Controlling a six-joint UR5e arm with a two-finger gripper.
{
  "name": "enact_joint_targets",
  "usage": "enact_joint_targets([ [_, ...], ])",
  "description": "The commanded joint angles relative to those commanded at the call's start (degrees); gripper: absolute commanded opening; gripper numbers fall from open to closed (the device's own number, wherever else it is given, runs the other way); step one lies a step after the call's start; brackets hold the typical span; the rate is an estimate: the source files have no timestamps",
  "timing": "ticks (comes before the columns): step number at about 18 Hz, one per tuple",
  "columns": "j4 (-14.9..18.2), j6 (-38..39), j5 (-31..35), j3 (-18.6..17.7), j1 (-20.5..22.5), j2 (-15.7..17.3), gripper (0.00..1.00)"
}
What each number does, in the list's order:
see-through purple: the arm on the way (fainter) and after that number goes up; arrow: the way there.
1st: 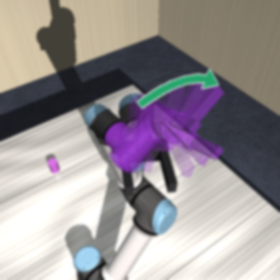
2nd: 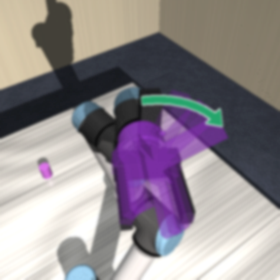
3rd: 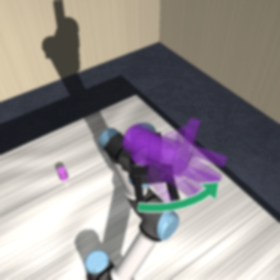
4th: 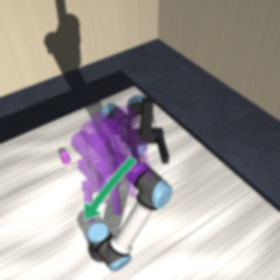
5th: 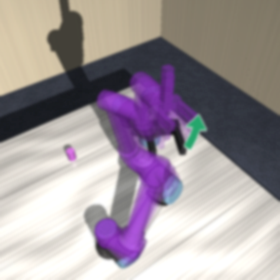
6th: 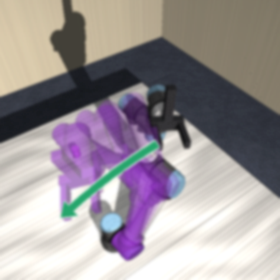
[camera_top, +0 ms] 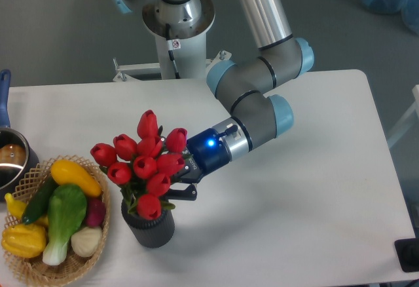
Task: Insert the flowers into the vase
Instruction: 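Push the tulips further down into the vase, adjusting position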
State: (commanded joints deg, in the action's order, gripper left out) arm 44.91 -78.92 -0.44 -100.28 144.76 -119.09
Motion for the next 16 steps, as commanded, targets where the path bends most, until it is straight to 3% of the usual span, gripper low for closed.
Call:
enact_joint_targets([
  [16, -0.18, -3.25, 0.09, -0.62, 0.0, -2.46, 0.04],
])
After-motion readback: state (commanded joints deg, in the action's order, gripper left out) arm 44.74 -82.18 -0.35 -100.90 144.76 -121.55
